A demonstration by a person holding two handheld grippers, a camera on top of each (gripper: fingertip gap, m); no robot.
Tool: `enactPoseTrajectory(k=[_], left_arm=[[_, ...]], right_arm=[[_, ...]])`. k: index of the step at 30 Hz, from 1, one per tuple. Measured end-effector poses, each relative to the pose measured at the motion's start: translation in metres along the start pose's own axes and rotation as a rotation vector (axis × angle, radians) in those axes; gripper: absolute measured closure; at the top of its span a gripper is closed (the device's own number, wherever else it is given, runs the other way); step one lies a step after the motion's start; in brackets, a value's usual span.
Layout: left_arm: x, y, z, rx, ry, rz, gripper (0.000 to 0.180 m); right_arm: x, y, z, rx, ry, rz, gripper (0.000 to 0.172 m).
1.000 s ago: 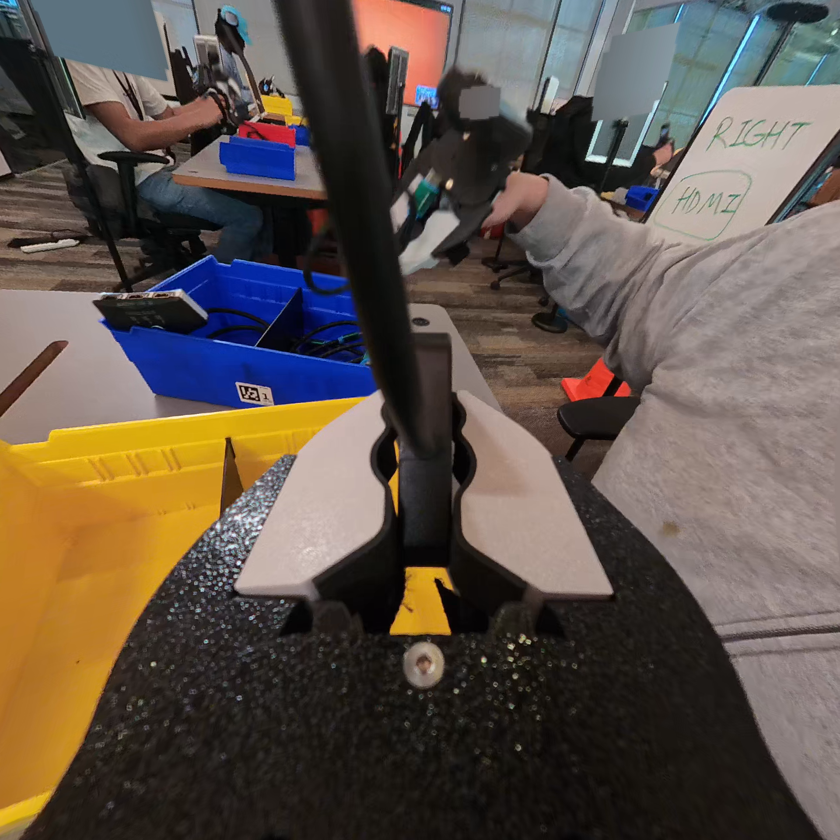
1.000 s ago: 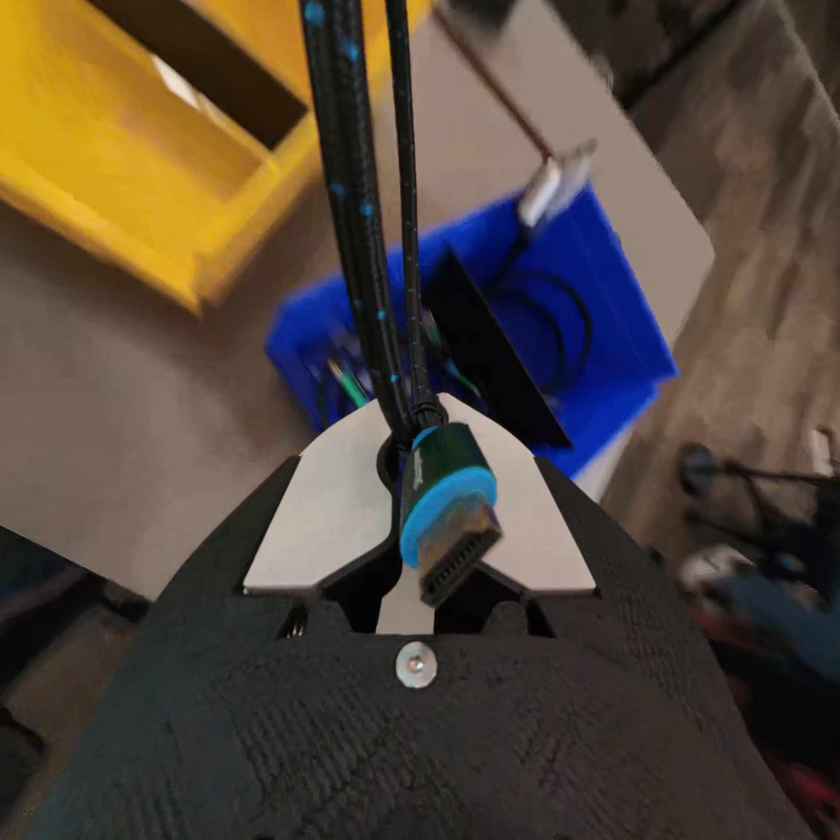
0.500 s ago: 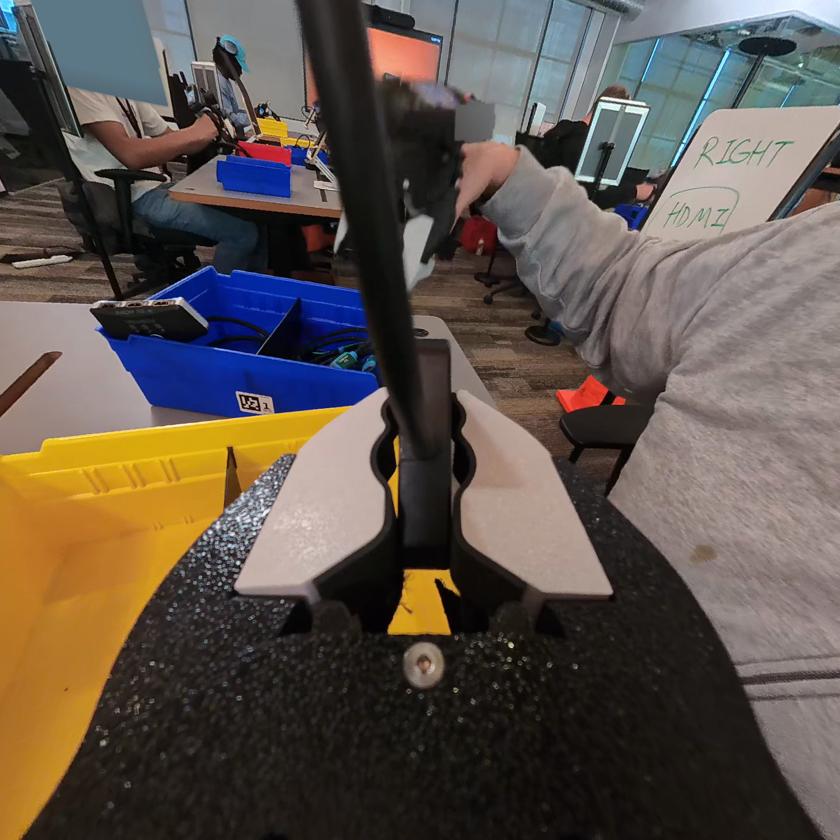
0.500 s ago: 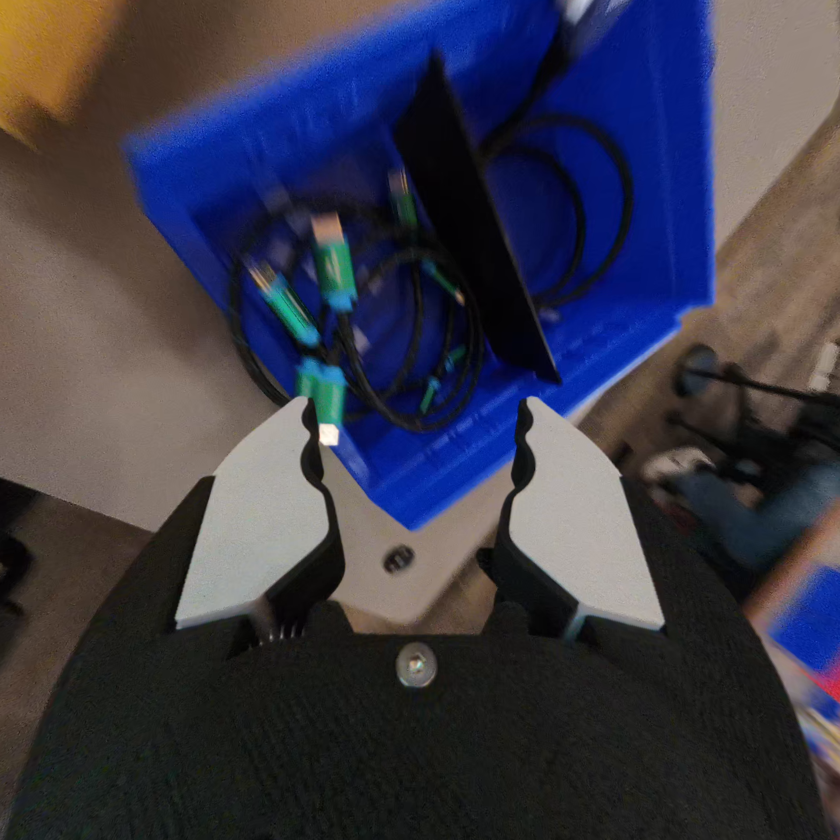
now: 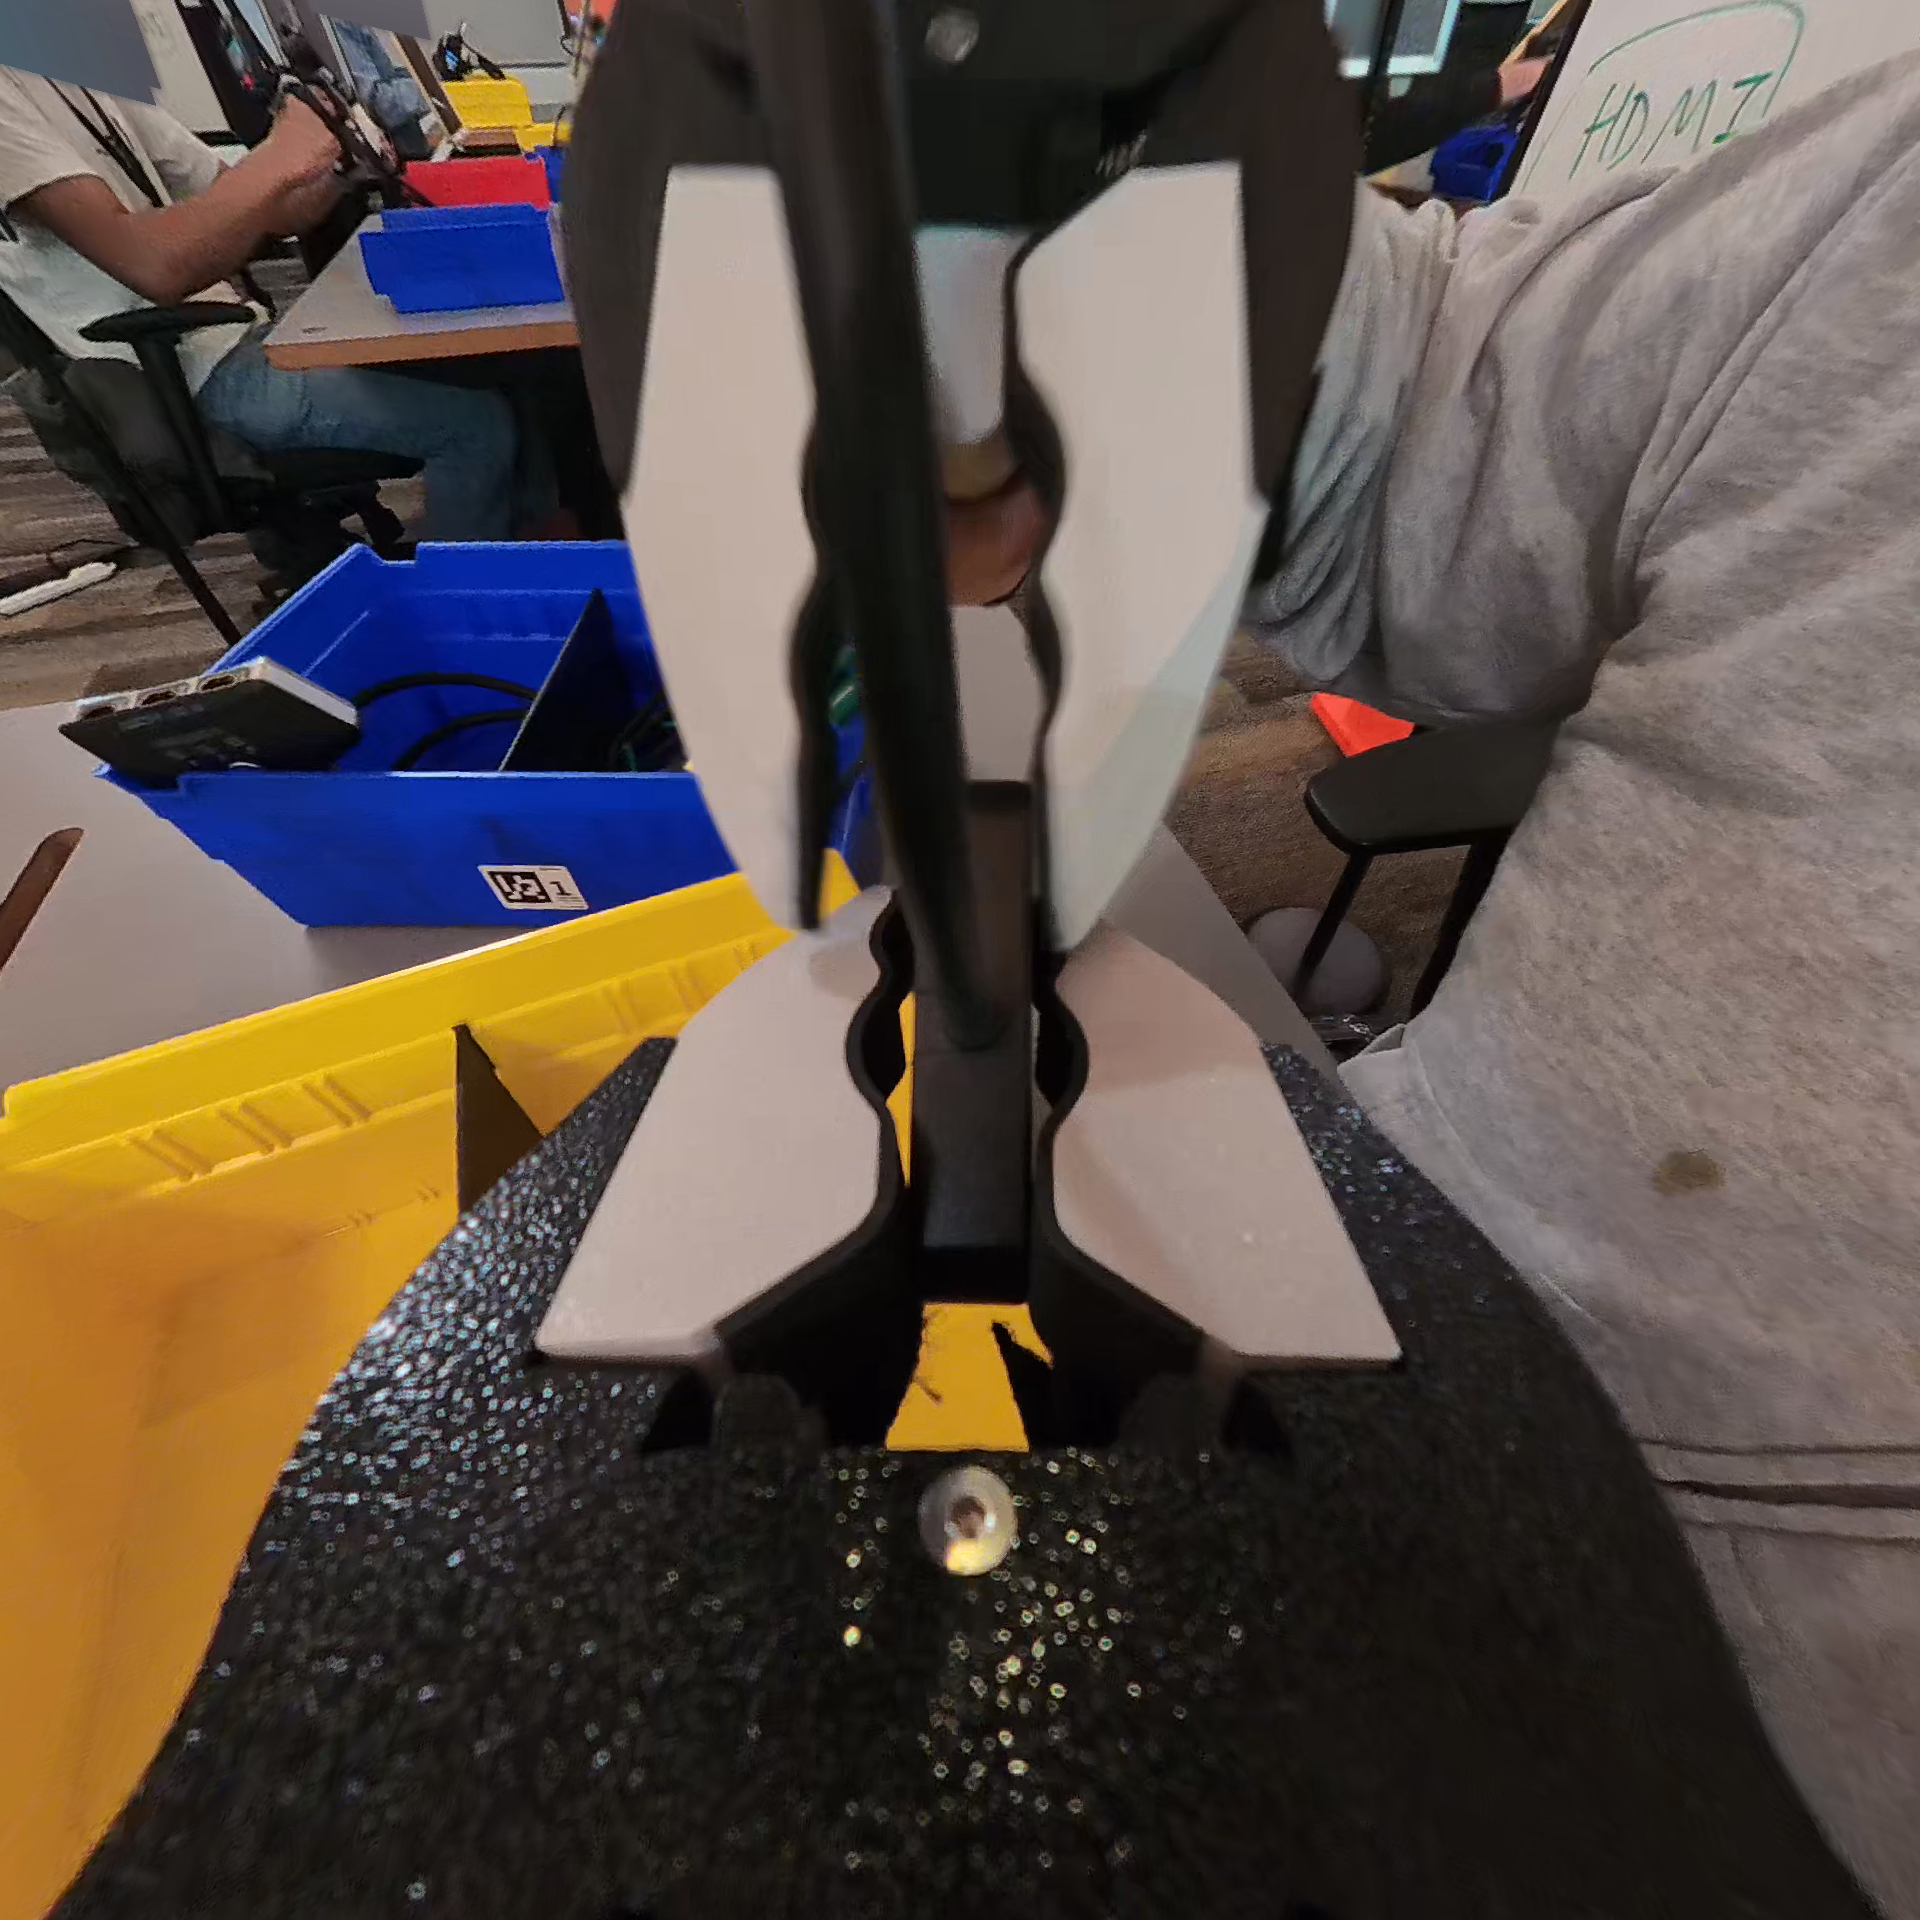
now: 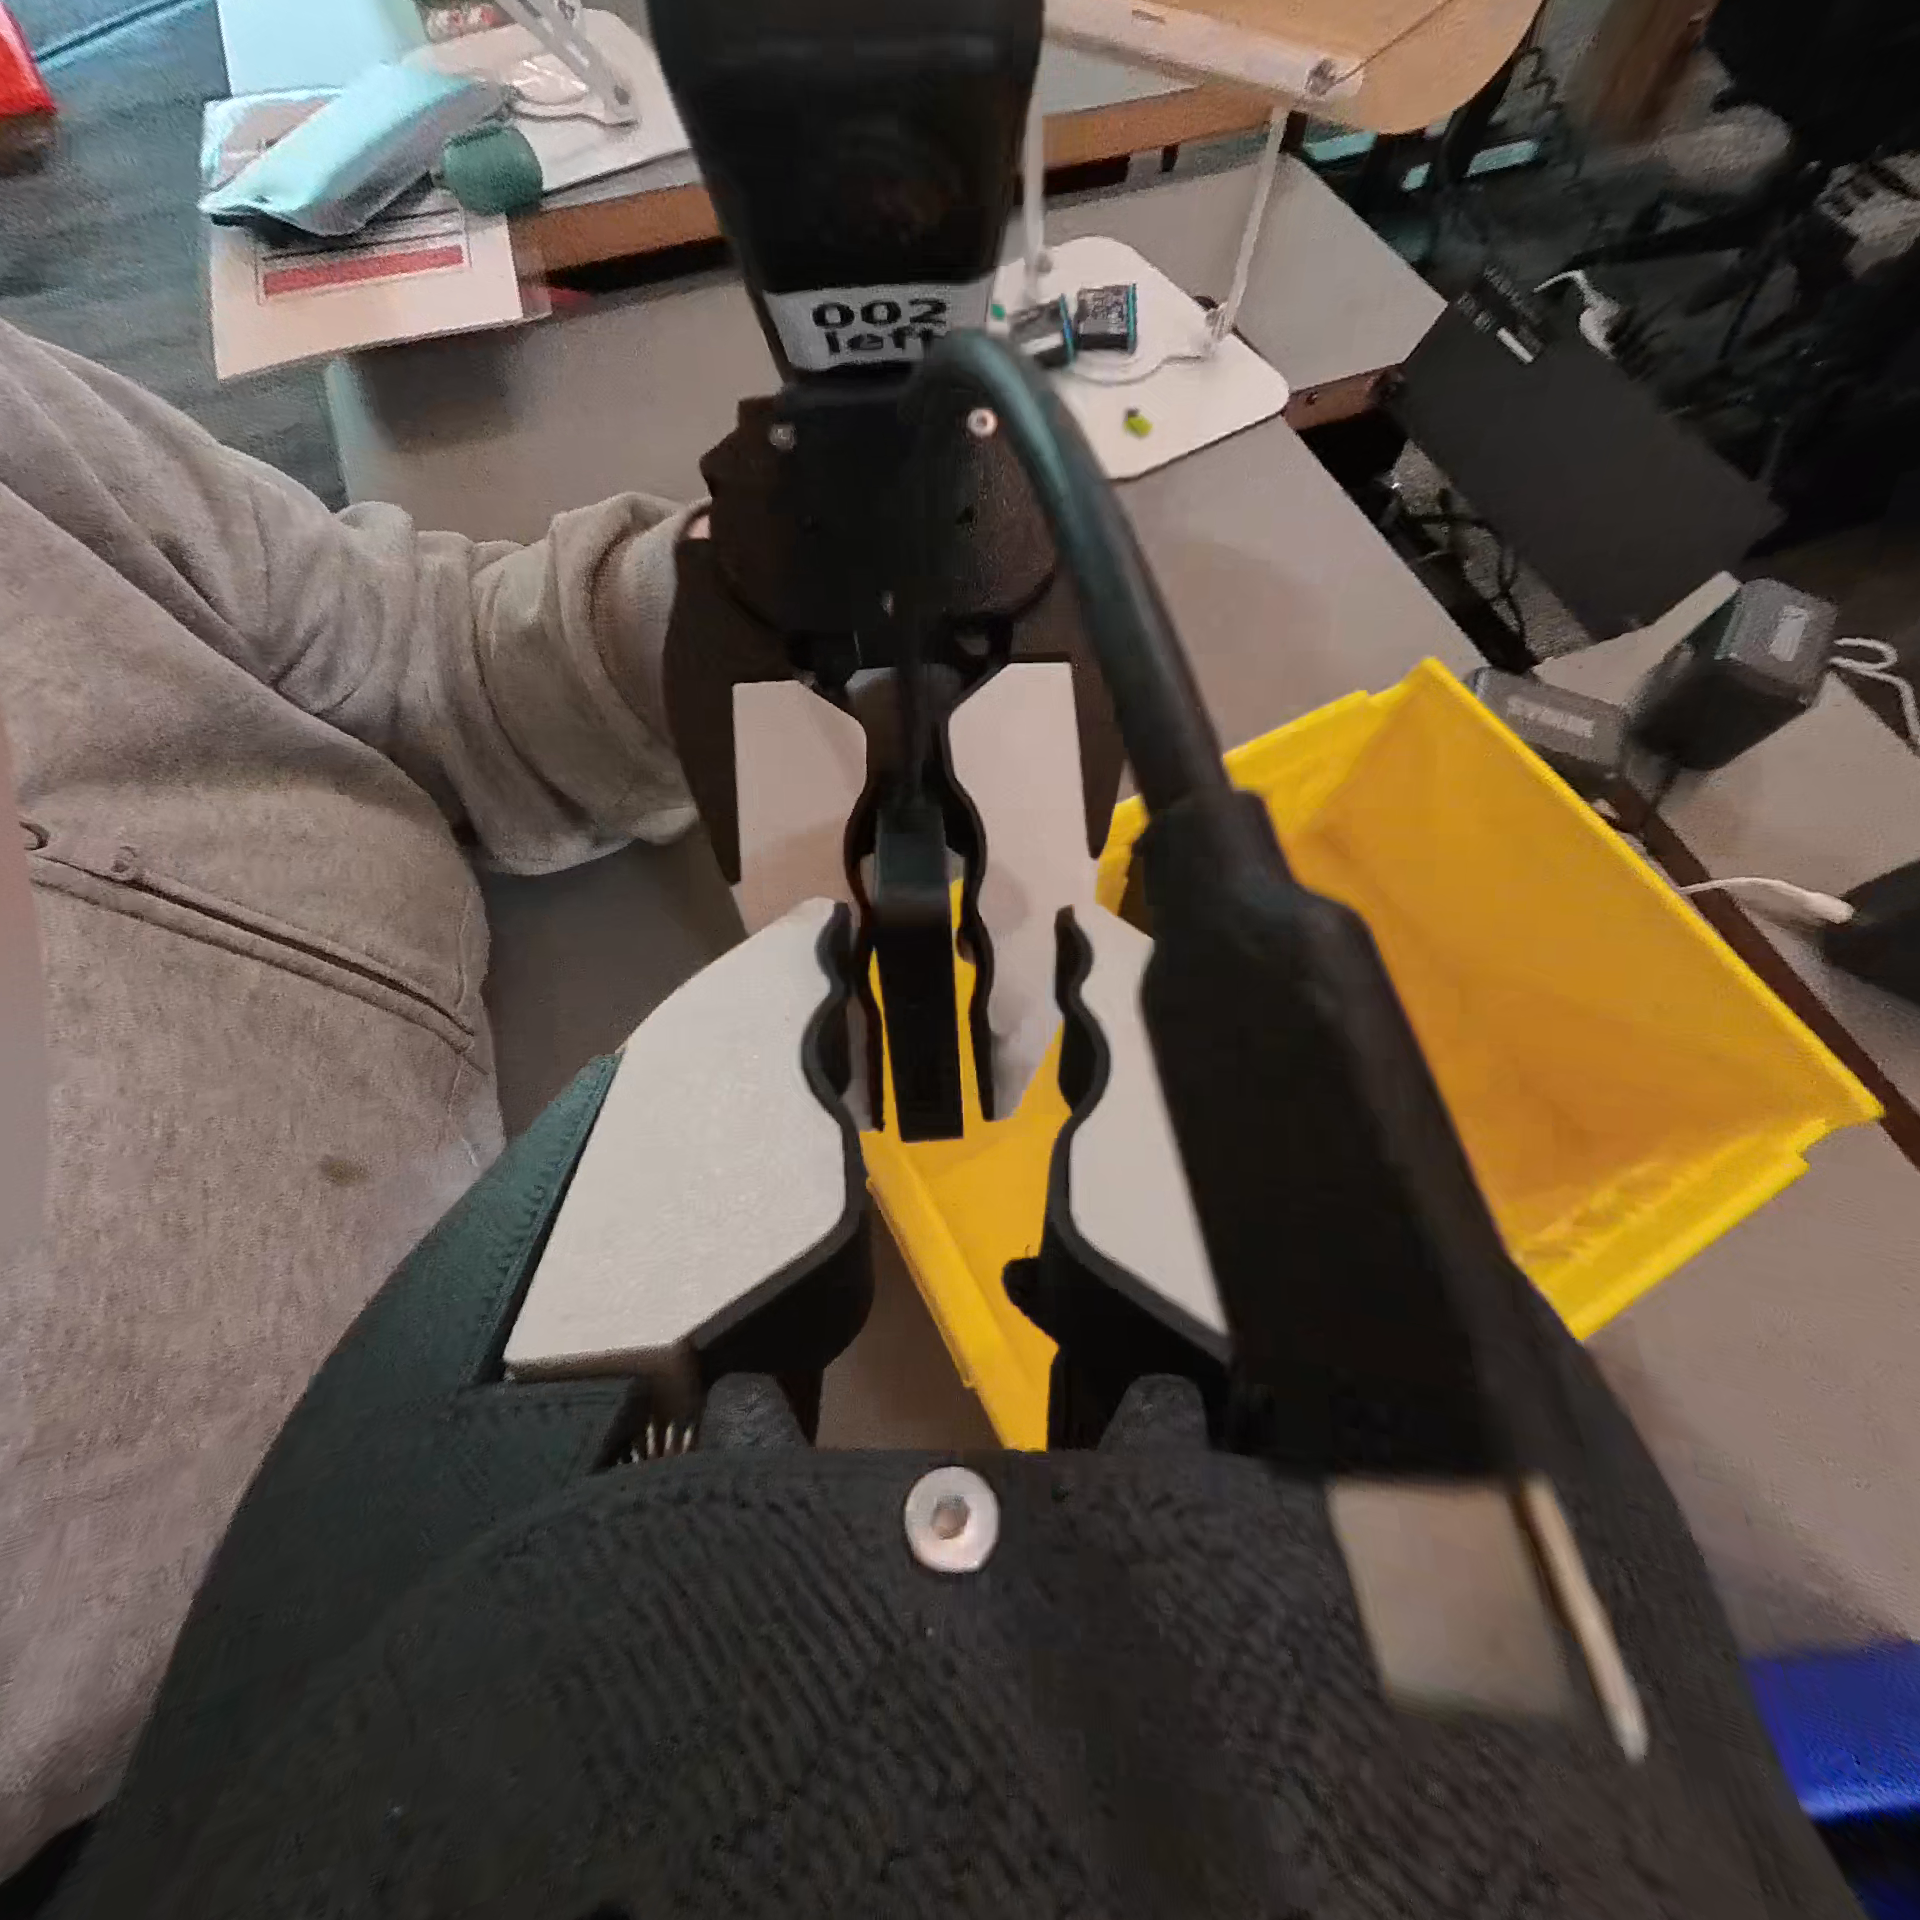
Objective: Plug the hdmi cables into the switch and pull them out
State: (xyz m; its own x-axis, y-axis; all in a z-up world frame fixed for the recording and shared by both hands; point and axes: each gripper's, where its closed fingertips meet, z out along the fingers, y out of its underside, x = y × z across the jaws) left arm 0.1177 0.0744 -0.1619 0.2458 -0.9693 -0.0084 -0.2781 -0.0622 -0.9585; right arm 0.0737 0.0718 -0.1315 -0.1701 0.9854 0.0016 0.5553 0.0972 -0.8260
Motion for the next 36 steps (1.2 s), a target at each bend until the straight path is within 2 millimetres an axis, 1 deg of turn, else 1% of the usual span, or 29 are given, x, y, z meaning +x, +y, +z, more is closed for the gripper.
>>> enactPoseTrajectory(k=[2, 4, 5, 7, 8, 9, 10, 12, 13, 15, 16, 18, 19, 22, 24, 26, 27, 29, 31, 33, 34, 35, 36], left_arm=[[0.0, 0.002, 0.0, -0.032, -0.015, -0.022, 0.159], [0.001, -0.002, 0.002, -0.007, -0.015, -0.067, 0.158], [-0.001, -0.006, 0.003, 0.012, -0.037, -0.093, 0.152], [-0.009, -0.008, -0.001, 0.019, -0.086, -0.101, 0.121], [-0.015, -0.008, -0.005, 0.019, -0.122, -0.106, 0.108], [-0.023, -0.009, -0.01, 0.029, -0.161, -0.114, 0.099], [-0.03, -0.011, -0.016, 0.05, -0.195, -0.128, 0.096], [-0.042, -0.017, -0.03, 0.105, -0.243, -0.169, 0.092], [-0.047, -0.019, -0.037, 0.129, -0.258, -0.183, 0.092], [-0.056, -0.021, -0.049, 0.161, -0.294, -0.207, 0.091], [-0.059, -0.022, -0.054, 0.173, -0.306, -0.217, 0.092], [-0.061, -0.023, -0.061, 0.189, -0.317, -0.227, 0.093], [-0.062, -0.024, -0.064, 0.193, -0.326, -0.226, 0.093], [-0.064, -0.023, -0.069, 0.184, -0.347, -0.216, 0.094], [-0.065, -0.022, -0.07, 0.171, -0.356, -0.212, 0.094], [-0.066, -0.02, -0.071, 0.159, -0.369, -0.209, 0.094], [-0.067, -0.019, -0.071, 0.154, -0.377, -0.208, 0.094], [-0.07, -0.016, -0.072, 0.138, -0.4, -0.204, 0.094], [-0.073, -0.006, -0.074, 0.065, -0.43, -0.228, 0.092], [-0.074, 0.009, -0.074, -0.041, -0.45, -0.248, 0.081], [-0.076, 0.013, -0.075, -0.07, -0.472, -0.24, 0.078], [-0.079, 0.014, -0.076, -0.079, -0.5, -0.226, 0.076], [-0.081, 0.013, -0.078, -0.078, -0.527, -0.211, 0.075]], right_arm=[[-0.009, 0.005, 0.002, -0.013, -0.07, 0.007, 0.158], [-0.011, 0.006, 0.001, -0.003, -0.097, 0.023, 0.159], [-0.011, 0.005, -0.003, 0.013, -0.096, 0.033, 0.159], [-0.002, 0.004, -0.021, 0.049, -0.046, 0.022, 0.159], [0.007, 0.002, -0.035, 0.077, 0.007, 0.018, 0.159], [0.019, 0.001, -0.052, 0.108, 0.067, 0.024, 0.159], [0.035, 0.002, -0.071, 0.136, 0.142, 0.027, 0.159], [0.074, 0.016, -0.115, 0.134, 0.36, 0.03, 0.16], [0.098, 0.03, -0.138, 0.095, 0.474, 0.038, 0.16], [0.143, 0.068, -0.178, -0.021, 0.67, 0.071, 0.159], [0.162, 0.089, -0.194, -0.075, 0.742, 0.099, 0.159], [0.195, 0.129, -0.213, -0.168, 0.821, 0.174, 0.158], [0.208, 0.147, -0.216, -0.207, 0.834, 0.213, 0.158], [0.238, 0.197, -0.212, -0.353, 0.844, 0.291, 0.159], [0.254, 0.221, -0.207, -0.468, 0.859, 0.287, 0.158], [0.267, 0.238, -0.202, -0.572, 0.894, 0.26, 0.158], [0.274, 0.243, -0.2, -0.61, 0.925, 0.242, 0.156], [0.279, 0.247, -0.2, -0.665, 0.968, 0.199, 0.138], [0.276, 0.239, -0.203, -0.656, 1.006, 0.153, 0.126], [0.266, 0.234, -0.21, -0.637, 1.035, 0.154, 0.114], [0.259, 0.234, -0.216, -0.631, 1.054, 0.164, 0.108], [0.251, 0.231, -0.224, -0.612, 1.082, 0.172, 0.103], [0.242, 0.228, -0.233, -0.576, 1.118, 0.178, 0.102]])
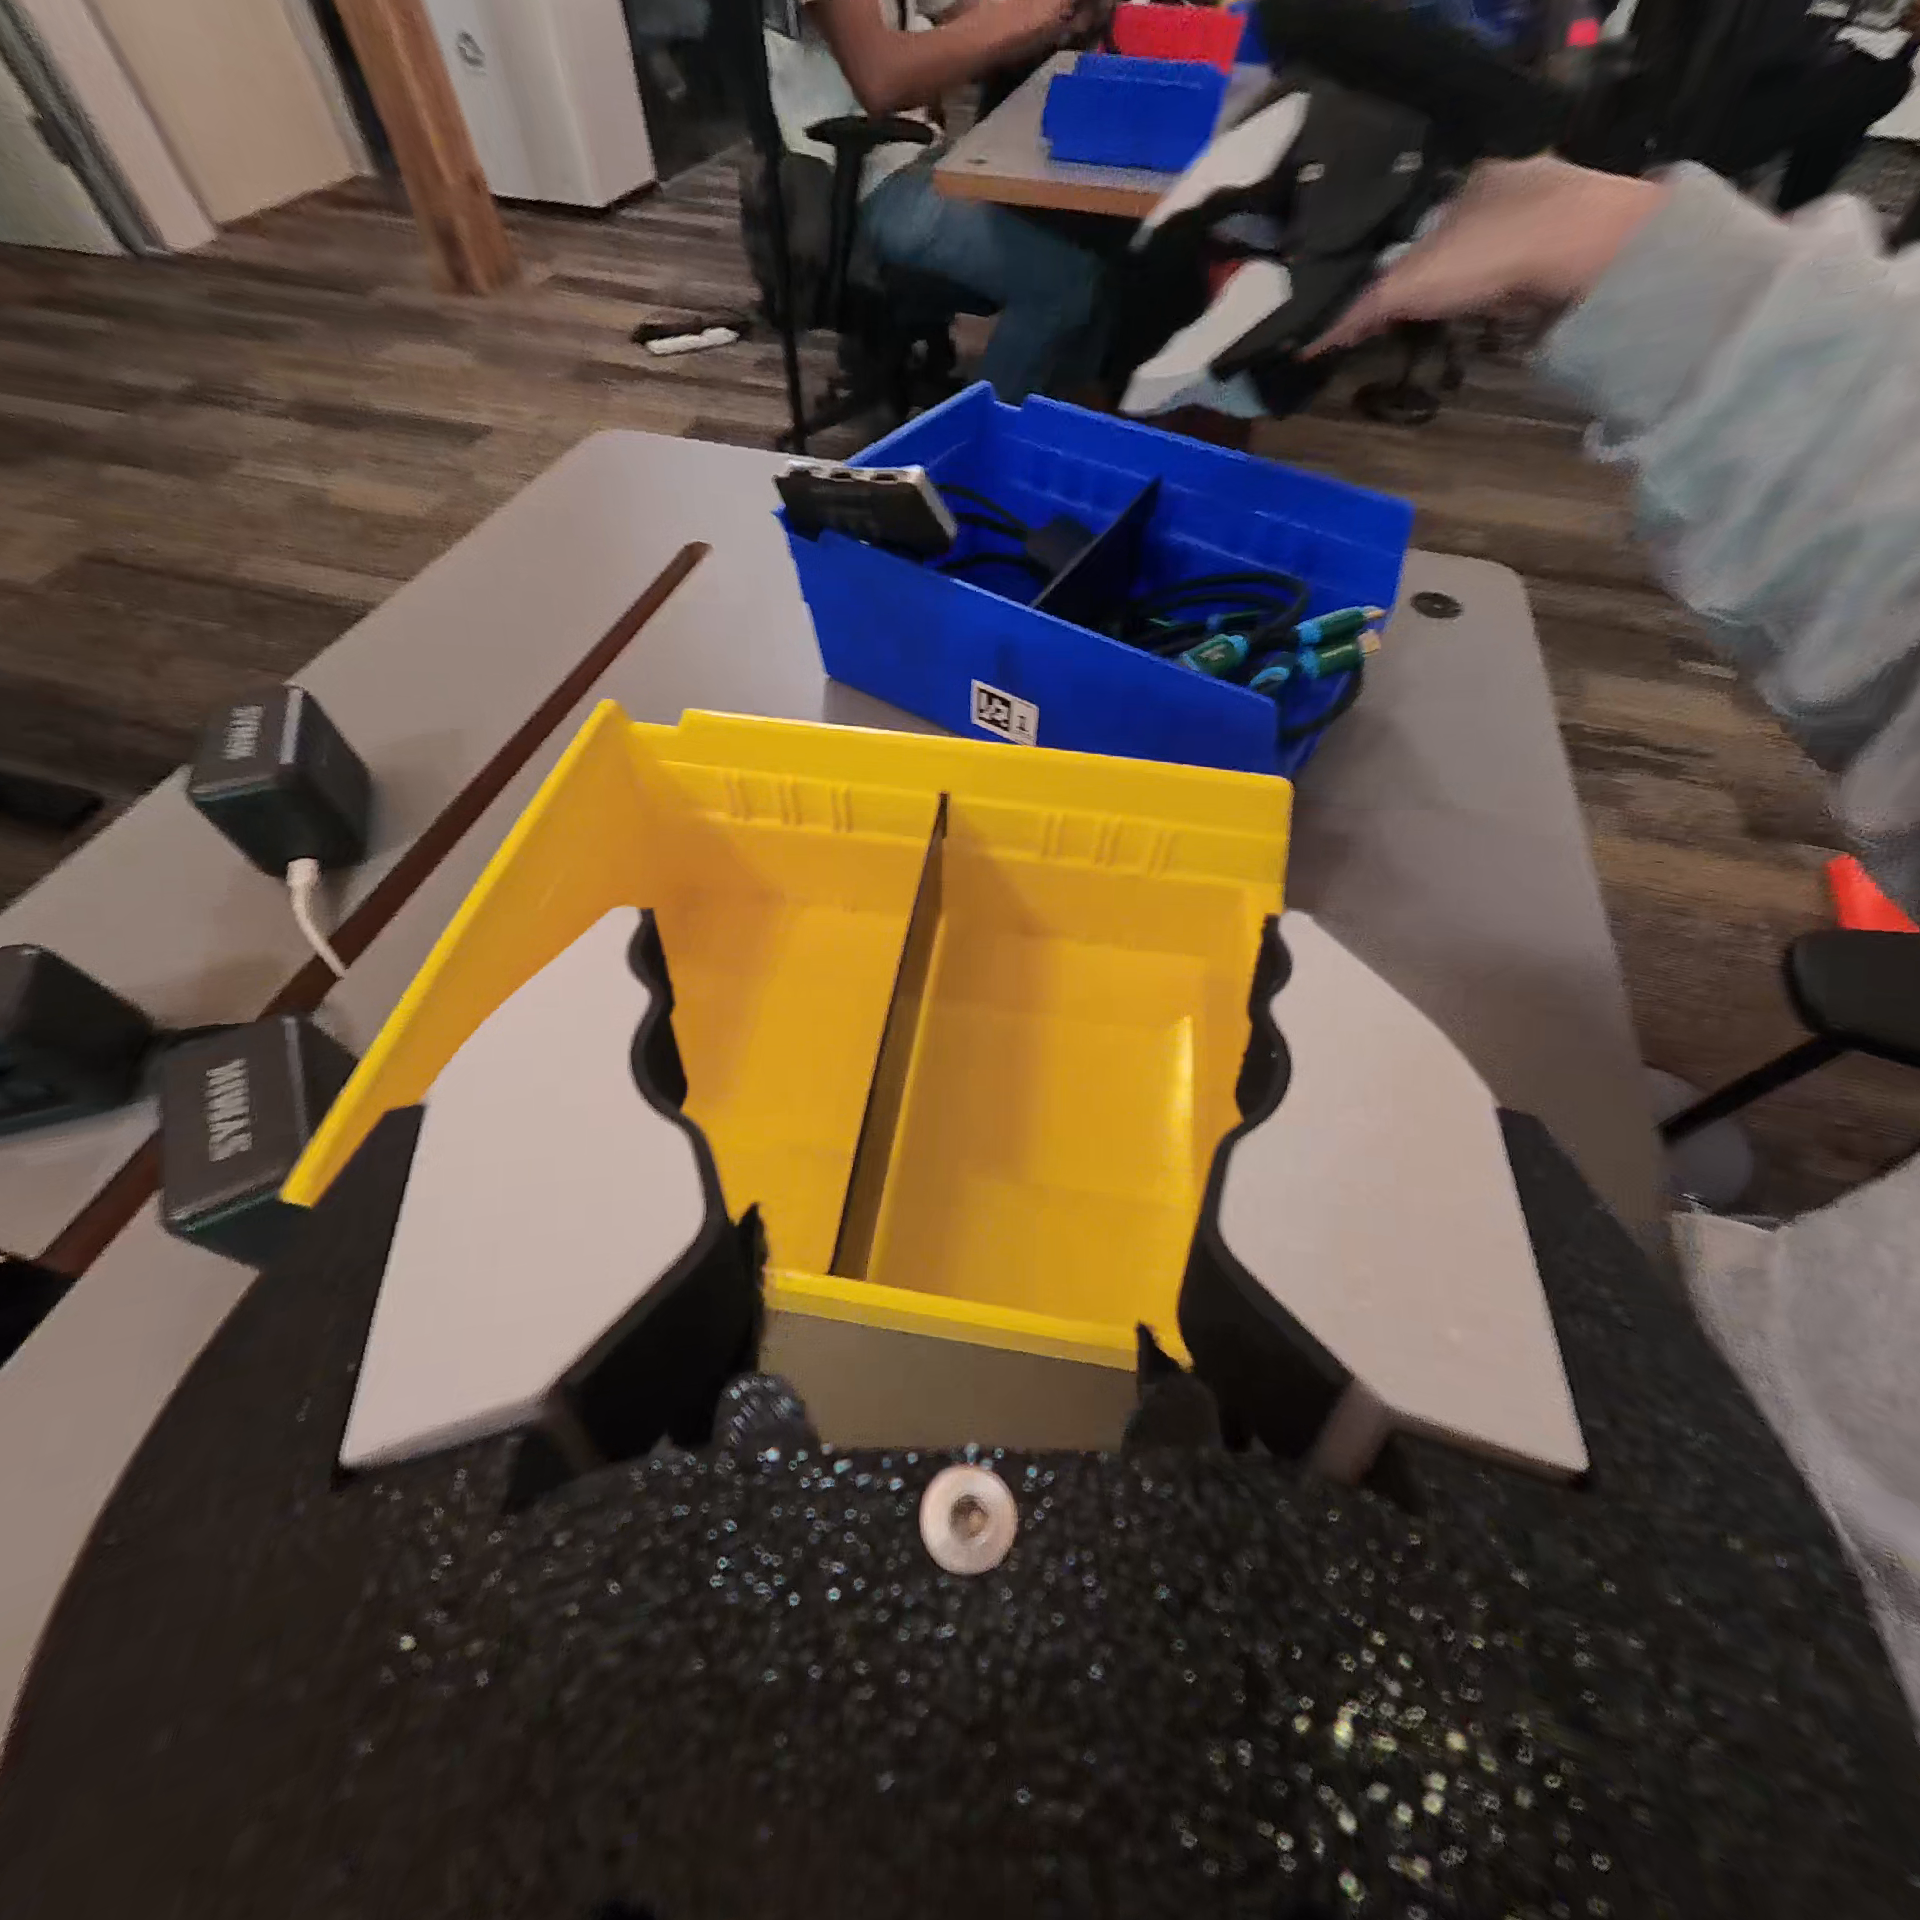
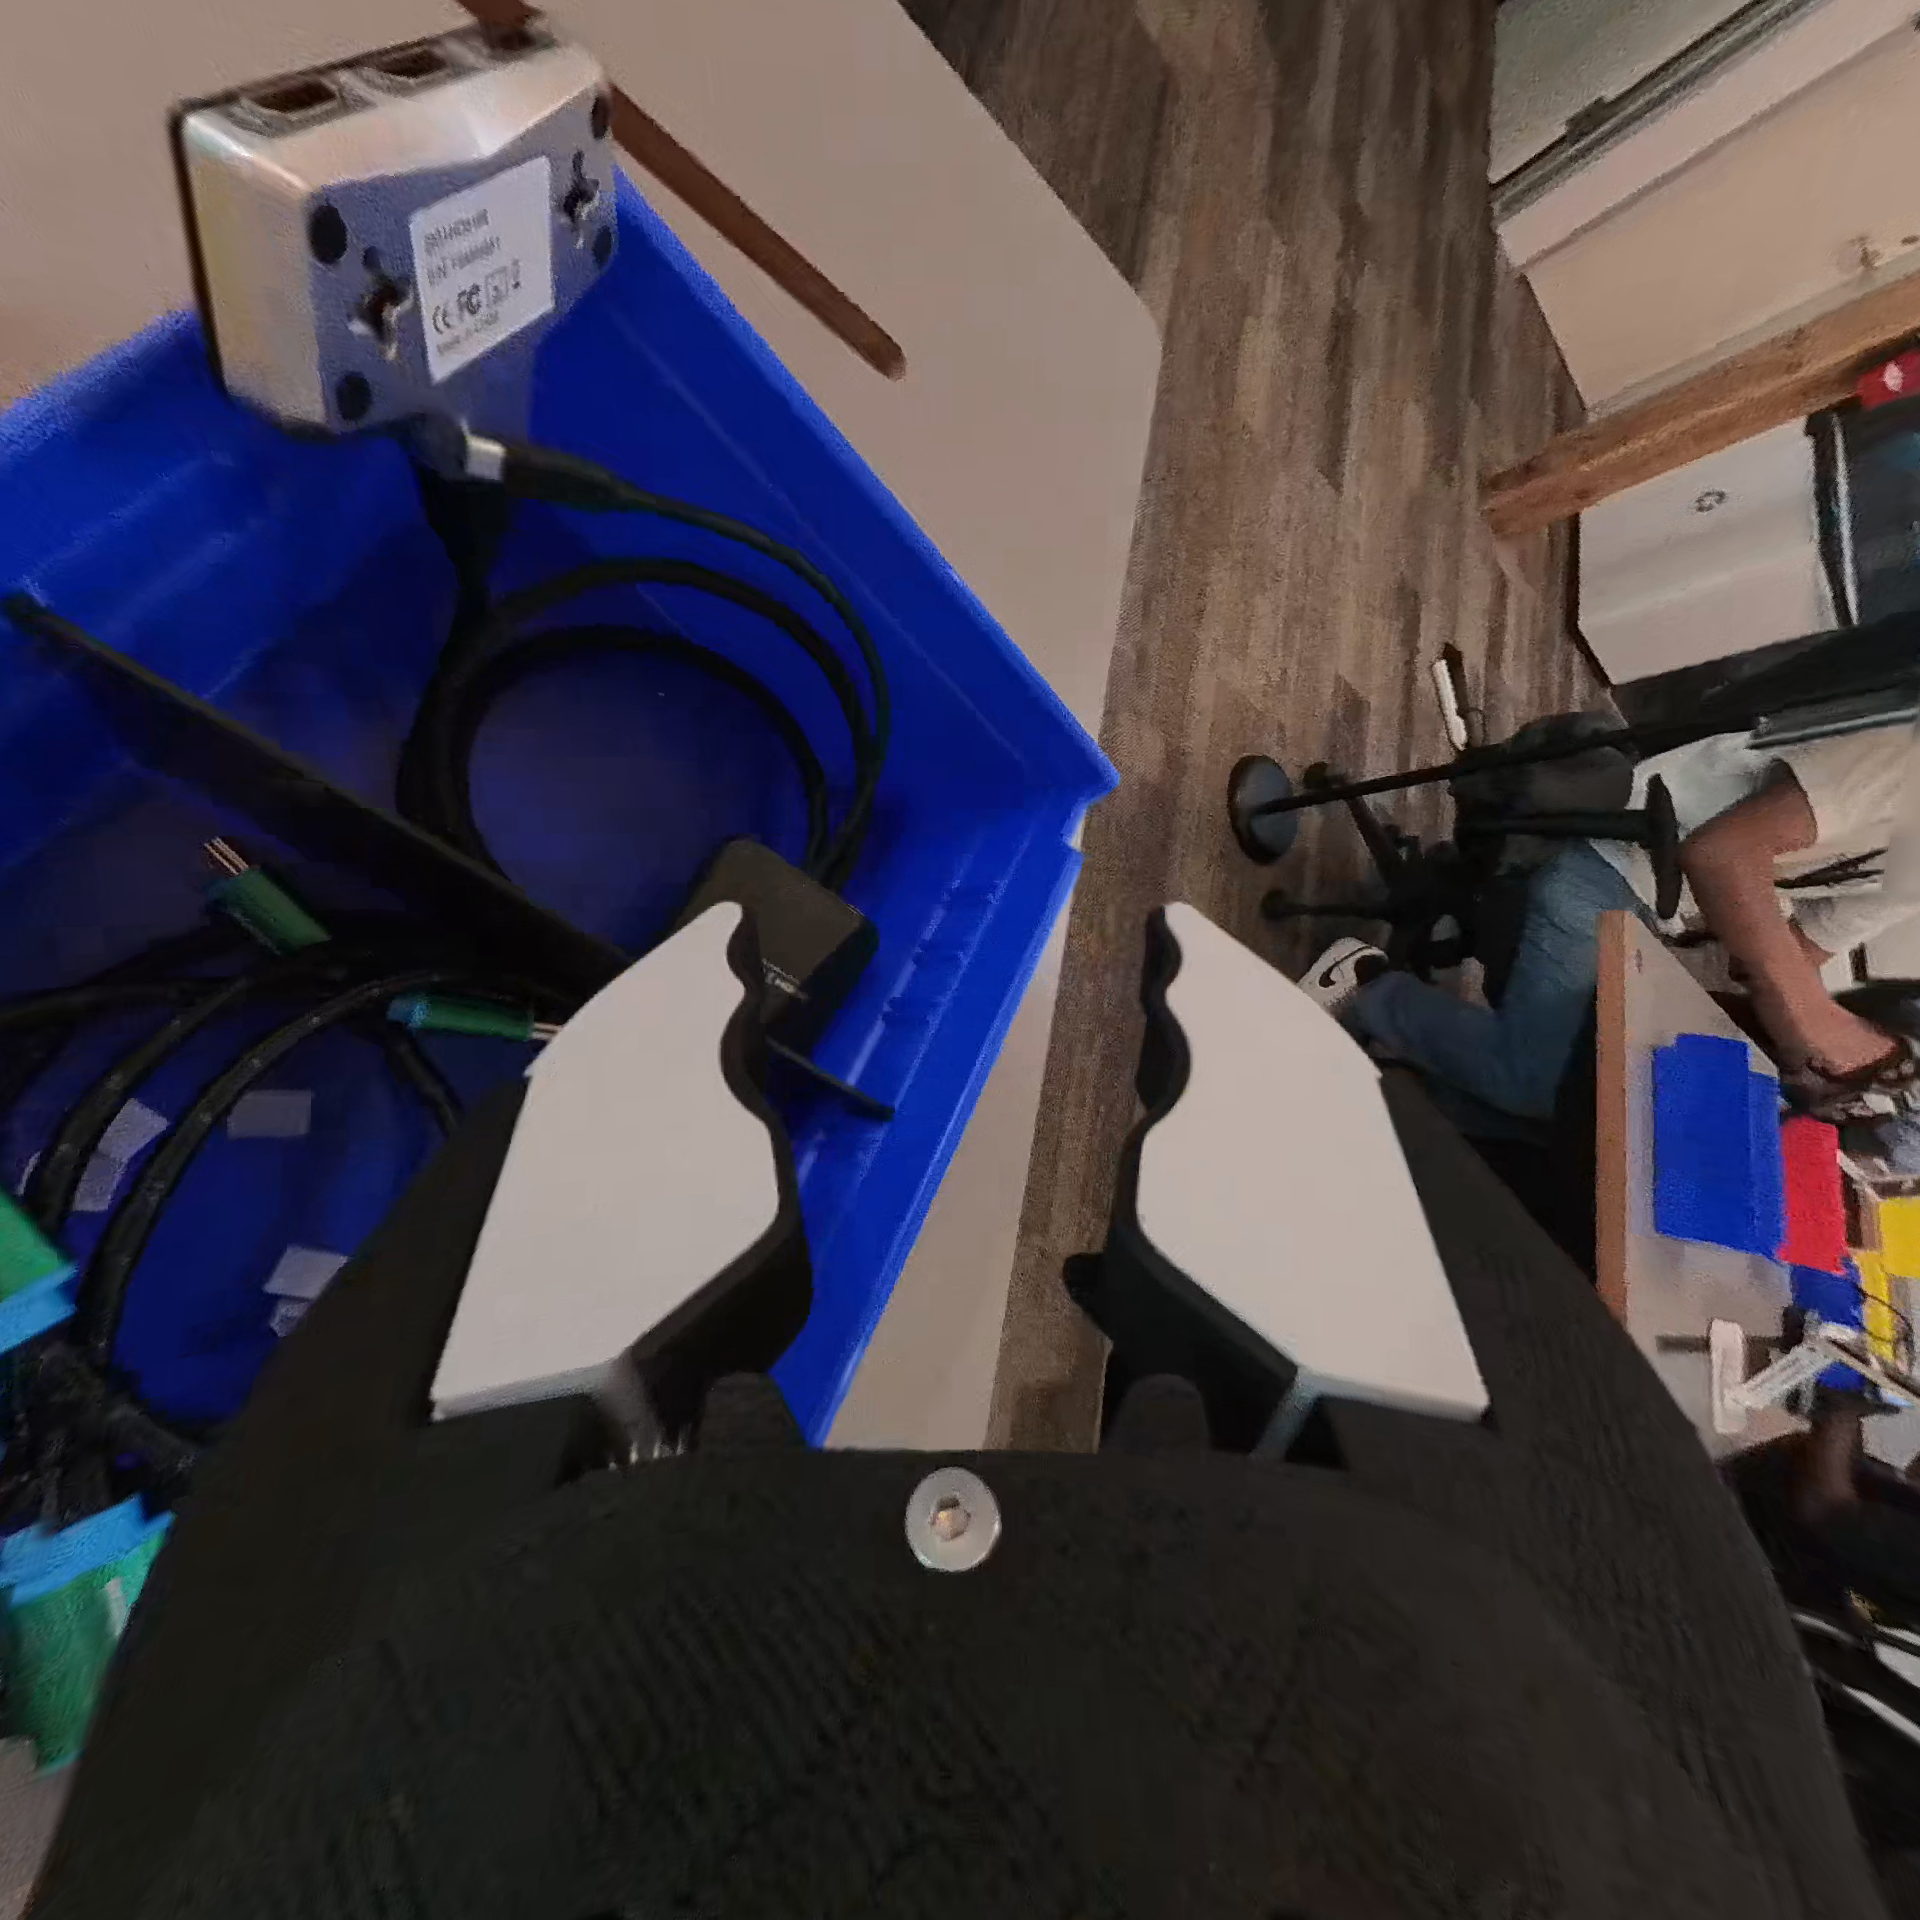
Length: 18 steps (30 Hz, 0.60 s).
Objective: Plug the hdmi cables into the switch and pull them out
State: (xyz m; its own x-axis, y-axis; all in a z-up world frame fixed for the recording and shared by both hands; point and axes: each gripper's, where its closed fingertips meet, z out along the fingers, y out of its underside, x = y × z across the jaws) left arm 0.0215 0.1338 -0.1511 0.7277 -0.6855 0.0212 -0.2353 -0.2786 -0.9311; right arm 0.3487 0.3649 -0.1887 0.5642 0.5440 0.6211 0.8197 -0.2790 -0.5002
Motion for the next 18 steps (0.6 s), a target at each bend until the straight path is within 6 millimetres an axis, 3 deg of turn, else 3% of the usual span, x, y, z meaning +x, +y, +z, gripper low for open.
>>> enactPoseTrajectory(k=[3, 6, 10, 13, 15, 18], left_arm=[[-0.014, -0.006, -0.002, 0.045, -0.101, 0.032, 0.073], [-0.035, 0.005, -0.004, -0.002, -0.229, 0.019, 0.074], [-0.023, 0.018, 0.001, -0.074, -0.186, 0.01, 0.046], [-0.027, 0.033, 0.002, -0.155, -0.3, 0.023, 0.034], [-0.028, 0.05, 0.007, -0.217, -0.351, -0.012, 0.034], [-0.014, 0.102, 0.015, -0.457, -0.313, -0.078, 0.035]], right_arm=[[0.007, 0.016, -0.036, 0.105, 0.068, 0.153, 0.103], [-0.008, 0.044, -0.063, 0.154, 0.031, 0.329, 0.109], [-0.035, 0.067, -0.084, 0.273, -0.08, 0.471, 0.109], [-0.031, 0.096, -0.074, 0.263, -0.001, 0.463, 0.109], [-0.041, 0.108, -0.062, 0.235, -0.066, 0.476, 0.109], [-0.051, 0.104, -0.056, 0.29, -0.174, 0.546, 0.109]])
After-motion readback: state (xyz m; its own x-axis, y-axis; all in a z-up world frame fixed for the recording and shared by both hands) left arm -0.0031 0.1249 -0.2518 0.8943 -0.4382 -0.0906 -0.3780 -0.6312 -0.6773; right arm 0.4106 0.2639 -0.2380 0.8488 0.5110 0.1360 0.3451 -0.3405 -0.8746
